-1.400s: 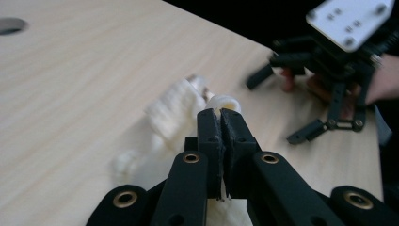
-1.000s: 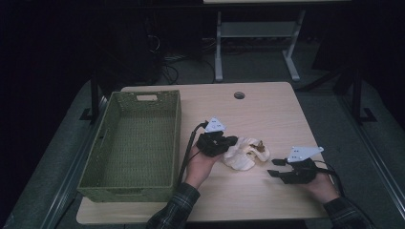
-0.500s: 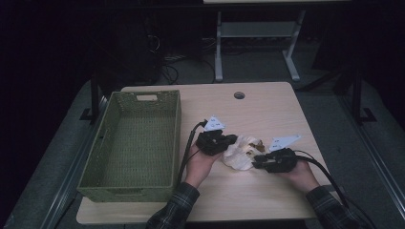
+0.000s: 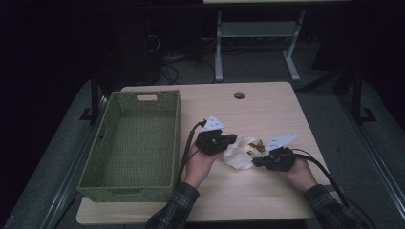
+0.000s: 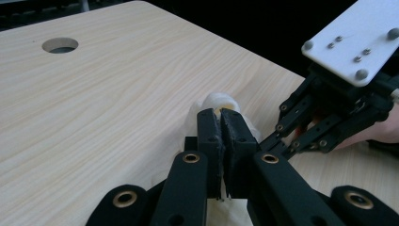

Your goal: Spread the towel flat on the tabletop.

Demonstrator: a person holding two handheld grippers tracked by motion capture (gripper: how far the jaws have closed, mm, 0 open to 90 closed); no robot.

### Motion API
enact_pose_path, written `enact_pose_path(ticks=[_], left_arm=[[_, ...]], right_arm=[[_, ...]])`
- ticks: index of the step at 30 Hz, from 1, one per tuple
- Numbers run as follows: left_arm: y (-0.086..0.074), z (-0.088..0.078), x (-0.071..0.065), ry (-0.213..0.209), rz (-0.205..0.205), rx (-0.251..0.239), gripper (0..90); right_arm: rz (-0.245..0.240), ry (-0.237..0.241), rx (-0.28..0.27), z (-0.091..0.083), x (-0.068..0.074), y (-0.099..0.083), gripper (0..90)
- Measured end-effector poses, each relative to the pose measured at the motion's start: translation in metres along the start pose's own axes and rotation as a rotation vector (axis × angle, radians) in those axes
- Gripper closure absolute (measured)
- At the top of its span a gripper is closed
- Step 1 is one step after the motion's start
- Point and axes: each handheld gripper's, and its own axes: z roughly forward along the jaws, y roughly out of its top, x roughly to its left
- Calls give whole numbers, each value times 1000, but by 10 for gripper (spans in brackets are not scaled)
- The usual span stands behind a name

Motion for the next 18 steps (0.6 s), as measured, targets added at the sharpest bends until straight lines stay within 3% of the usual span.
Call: enact_pose_path(ticks=[5,18], left_arm=[[0,-2,2,7,-4,0,865],[-7,1,3,45,-8,40,866]], right_arm=[[5,-44,-19,-17,-7,-7,881],[79,-177,-42,-68,-32,-38,882]])
